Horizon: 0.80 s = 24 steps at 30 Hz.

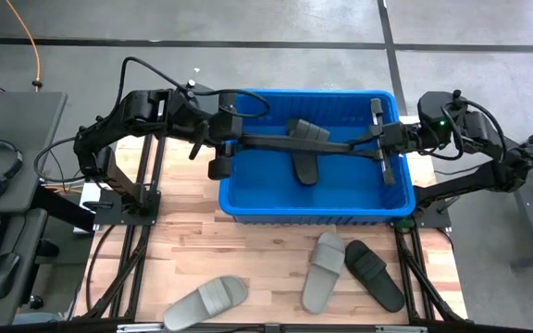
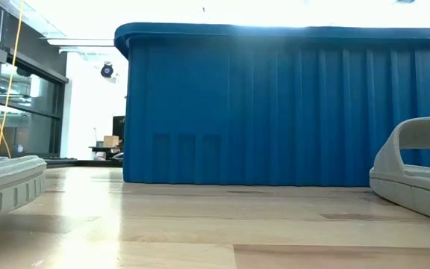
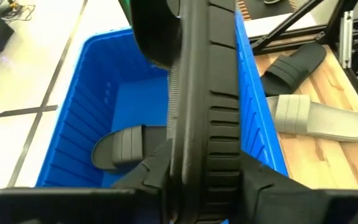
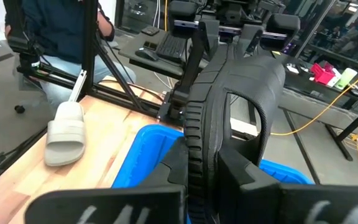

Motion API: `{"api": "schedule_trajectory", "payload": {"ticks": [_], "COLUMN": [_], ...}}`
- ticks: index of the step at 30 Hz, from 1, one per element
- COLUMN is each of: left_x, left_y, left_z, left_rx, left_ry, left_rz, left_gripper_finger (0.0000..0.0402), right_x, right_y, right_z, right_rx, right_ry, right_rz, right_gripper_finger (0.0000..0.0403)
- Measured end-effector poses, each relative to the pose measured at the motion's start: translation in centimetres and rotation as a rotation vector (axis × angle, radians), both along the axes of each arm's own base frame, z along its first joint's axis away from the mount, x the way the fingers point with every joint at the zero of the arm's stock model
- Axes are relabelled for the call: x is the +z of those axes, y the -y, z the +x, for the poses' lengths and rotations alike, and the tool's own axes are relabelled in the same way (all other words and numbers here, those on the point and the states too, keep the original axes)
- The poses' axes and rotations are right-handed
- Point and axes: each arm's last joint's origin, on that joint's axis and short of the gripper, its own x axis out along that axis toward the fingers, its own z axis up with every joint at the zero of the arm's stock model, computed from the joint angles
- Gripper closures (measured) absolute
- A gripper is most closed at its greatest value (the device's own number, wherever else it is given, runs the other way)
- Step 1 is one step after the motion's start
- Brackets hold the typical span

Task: Pick and place slides into bin
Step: Put the black slides into the blue bin

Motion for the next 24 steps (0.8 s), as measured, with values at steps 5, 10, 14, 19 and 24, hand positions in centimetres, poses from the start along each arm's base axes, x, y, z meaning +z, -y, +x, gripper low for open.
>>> {"api": "schedule_trajectory", "payload": {"ticks": [5,10,14,19,24], "left_x": [0.0,0.0,-0.1,-0.2,-0.6], "left_y": [0.0,0.0,-0.1,-0.2,-0.3], "left_z": [0.0,0.0,-0.1,-0.2,-0.6], "left_rx": [0.006,0.012,0.026,0.071,0.195], "left_ry": [0.004,0.005,-0.005,-0.015,-0.052], "left_rz": [-0.008,-0.012,-0.014,-0.029,-0.063], "left_gripper_finger": [0.0342,0.0342,0.034,0.0345,0.0343], "right_x": [0.0,0.2,0.6,1.7,3.1], "right_y": [0.0,0.1,0.2,0.2,0.2], "right_z": [0.0,0.1,-0.4,-2.0,-4.5], "right_rx": [-0.002,-0.025,-0.089,-0.119,-0.188], "right_ry": [0.001,0.018,0.055,0.158,0.297], "right_rz": [0.007,0.02,0.026,0.043,0.075], "right_gripper_finger": [0.0364,0.0291,0.0232,0.0176,0.0164]}}
